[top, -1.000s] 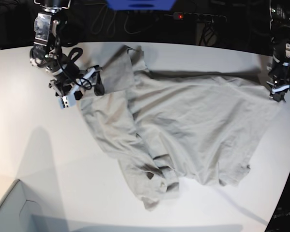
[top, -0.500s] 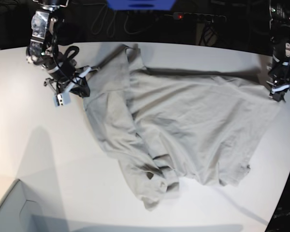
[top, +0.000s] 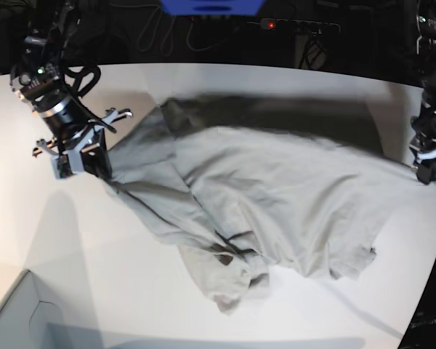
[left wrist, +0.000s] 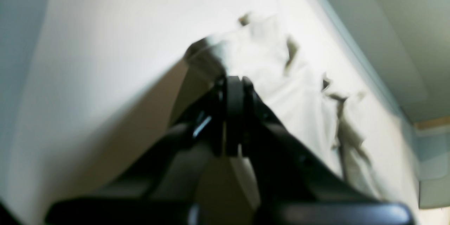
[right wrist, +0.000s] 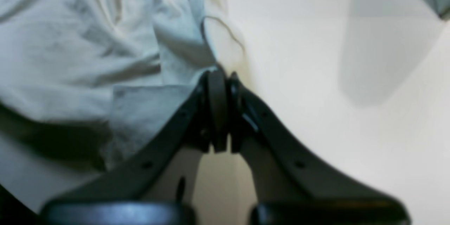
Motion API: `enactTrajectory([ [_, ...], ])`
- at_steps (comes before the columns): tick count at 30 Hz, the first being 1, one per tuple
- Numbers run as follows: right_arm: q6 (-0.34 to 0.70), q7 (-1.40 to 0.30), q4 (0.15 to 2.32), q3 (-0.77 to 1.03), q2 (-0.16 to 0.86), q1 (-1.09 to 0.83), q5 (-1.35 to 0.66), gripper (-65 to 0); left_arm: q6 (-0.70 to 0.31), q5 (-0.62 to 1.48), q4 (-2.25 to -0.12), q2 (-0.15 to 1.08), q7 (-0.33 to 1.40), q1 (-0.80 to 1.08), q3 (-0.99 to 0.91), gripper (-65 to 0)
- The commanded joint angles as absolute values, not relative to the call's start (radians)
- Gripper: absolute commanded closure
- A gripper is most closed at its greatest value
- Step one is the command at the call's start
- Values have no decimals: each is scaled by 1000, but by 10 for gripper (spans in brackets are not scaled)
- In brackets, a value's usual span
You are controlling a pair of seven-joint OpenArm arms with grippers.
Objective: Layout the t-shirt on the table in an organized manner, then fold the t-shirt properly
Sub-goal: 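Lift the shirt with both grippers and fling it out over the table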
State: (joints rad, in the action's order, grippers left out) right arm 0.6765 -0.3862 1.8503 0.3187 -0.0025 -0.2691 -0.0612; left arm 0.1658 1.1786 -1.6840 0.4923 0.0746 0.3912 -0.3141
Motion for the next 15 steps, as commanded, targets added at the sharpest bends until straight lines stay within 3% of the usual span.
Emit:
enactTrajectory([
  [1,698,-355,1876,318,-2,-240,-85,0,154,1176,-1705,518,47,357,-323,0],
  [4,698,-367,1871,317,-15,-163,-84,0,154,1176,-1696,519,84,260,-323,0],
  [8,698,-467,1831,317,-22,1,-81,0,156,1138,-1649,552,260,59,-312,0],
  [15,698,-591,1695,315,18,352,-77,0,151,995,-1391,587,306,-407,-62,0],
])
